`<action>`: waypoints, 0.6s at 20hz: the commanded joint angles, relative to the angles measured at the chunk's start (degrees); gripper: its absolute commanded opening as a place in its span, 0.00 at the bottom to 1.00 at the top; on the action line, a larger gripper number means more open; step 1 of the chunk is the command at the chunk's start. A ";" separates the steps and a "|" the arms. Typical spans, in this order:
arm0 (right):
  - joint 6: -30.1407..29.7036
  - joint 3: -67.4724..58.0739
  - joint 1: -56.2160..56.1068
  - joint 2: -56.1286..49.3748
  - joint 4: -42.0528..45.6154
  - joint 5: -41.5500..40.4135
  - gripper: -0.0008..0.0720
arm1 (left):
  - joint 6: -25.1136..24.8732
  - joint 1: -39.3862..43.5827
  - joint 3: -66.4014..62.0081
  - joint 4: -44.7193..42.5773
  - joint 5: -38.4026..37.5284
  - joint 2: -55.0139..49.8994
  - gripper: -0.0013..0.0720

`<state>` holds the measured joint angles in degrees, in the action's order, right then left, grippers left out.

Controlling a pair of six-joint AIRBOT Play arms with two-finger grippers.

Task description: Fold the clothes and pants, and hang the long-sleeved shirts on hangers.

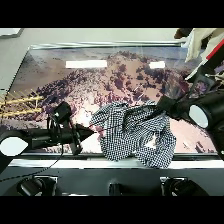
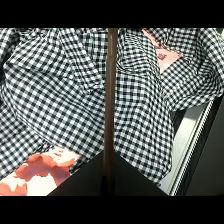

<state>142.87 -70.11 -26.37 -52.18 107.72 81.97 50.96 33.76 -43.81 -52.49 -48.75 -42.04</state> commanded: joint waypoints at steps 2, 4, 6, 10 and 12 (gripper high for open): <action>1.95 -0.07 -0.07 0.63 -4.48 -7.19 0.05 | -0.02 3.28 -0.07 0.68 4.24 -1.18 0.04; 2.01 -0.07 -0.07 0.63 -5.09 -8.50 0.05 | -0.02 4.66 -0.07 0.81 5.53 -1.18 0.04; 1.99 -0.07 -0.07 0.63 -5.16 -8.92 0.05 | -0.02 5.49 -0.07 1.33 5.53 -1.18 0.04; 0.24 -0.79 -0.07 0.63 -7.58 -9.03 0.05 | -0.02 5.97 -0.07 1.77 7.02 -1.84 0.04; -0.50 -2.12 -0.07 0.63 -7.63 -8.96 0.05 | -0.07 5.99 -0.07 2.67 8.70 -2.47 0.04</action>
<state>143.65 -71.02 -26.37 -51.59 101.12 73.41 50.98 39.46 -43.81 -50.87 -42.13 -43.88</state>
